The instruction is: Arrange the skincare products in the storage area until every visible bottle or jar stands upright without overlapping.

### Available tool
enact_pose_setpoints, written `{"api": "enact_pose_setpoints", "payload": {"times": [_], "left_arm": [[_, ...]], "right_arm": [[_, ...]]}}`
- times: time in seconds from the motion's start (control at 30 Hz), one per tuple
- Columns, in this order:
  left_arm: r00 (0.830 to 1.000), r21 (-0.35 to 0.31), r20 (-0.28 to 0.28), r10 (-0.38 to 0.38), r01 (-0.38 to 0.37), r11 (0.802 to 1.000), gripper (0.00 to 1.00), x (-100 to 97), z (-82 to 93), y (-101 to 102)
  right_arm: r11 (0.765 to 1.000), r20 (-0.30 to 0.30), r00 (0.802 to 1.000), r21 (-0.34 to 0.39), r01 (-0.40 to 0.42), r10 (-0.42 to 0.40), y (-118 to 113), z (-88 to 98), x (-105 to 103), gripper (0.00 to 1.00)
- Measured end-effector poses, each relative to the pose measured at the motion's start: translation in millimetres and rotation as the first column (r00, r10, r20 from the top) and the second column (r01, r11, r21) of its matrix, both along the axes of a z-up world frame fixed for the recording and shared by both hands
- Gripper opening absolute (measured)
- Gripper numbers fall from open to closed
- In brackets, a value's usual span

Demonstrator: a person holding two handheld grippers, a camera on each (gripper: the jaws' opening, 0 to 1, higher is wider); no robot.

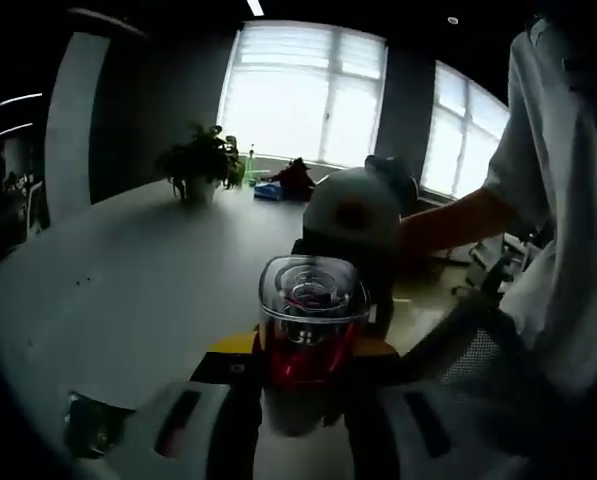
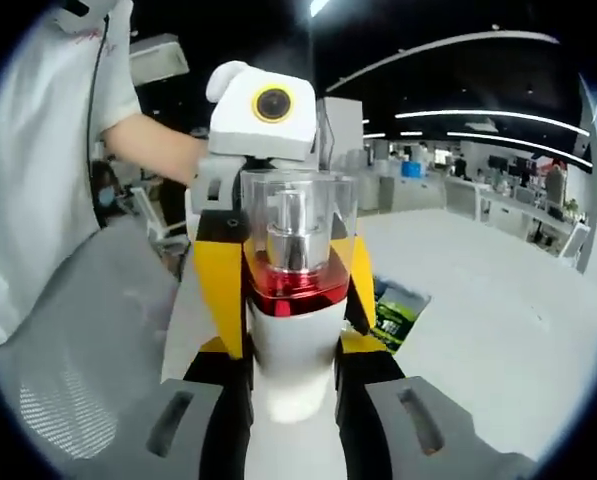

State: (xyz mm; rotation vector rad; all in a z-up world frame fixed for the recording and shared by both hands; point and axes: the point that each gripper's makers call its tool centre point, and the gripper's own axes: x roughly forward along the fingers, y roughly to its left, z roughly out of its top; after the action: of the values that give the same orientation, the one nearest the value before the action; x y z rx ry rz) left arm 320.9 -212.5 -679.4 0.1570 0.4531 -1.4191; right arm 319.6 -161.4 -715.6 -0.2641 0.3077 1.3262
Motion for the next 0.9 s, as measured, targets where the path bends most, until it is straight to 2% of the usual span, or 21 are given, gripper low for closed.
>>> {"api": "enact_pose_setpoints", "payload": {"times": [0.13,0.27,0.5,0.9], "left_arm": [[1.000,0.022,0.007,-0.007,0.007,1.000,0.25,5.7,-10.5,-8],[1.000,0.027,-0.007,-0.009,0.009,1.000,0.25,15.2,-19.8,-9],[1.000,0.049,-0.017,-0.012,0.013,0.999,0.25,20.6,-31.0,-10],[0.998,0.065,0.010,-0.058,0.058,0.996,0.26,27.3,-37.6,-12]], "right_arm": [[1.000,0.000,1.000,-0.024,0.021,-0.021,-5,-12.1,9,0.31],[0.999,-0.008,0.999,-0.032,0.042,-0.042,-10,-21.0,18,0.31],[0.997,-0.015,0.998,-0.041,0.062,-0.062,-14,-35.4,29,0.31],[0.990,0.004,0.992,-0.052,0.128,-0.128,-17,-43.0,41,0.31]]}}
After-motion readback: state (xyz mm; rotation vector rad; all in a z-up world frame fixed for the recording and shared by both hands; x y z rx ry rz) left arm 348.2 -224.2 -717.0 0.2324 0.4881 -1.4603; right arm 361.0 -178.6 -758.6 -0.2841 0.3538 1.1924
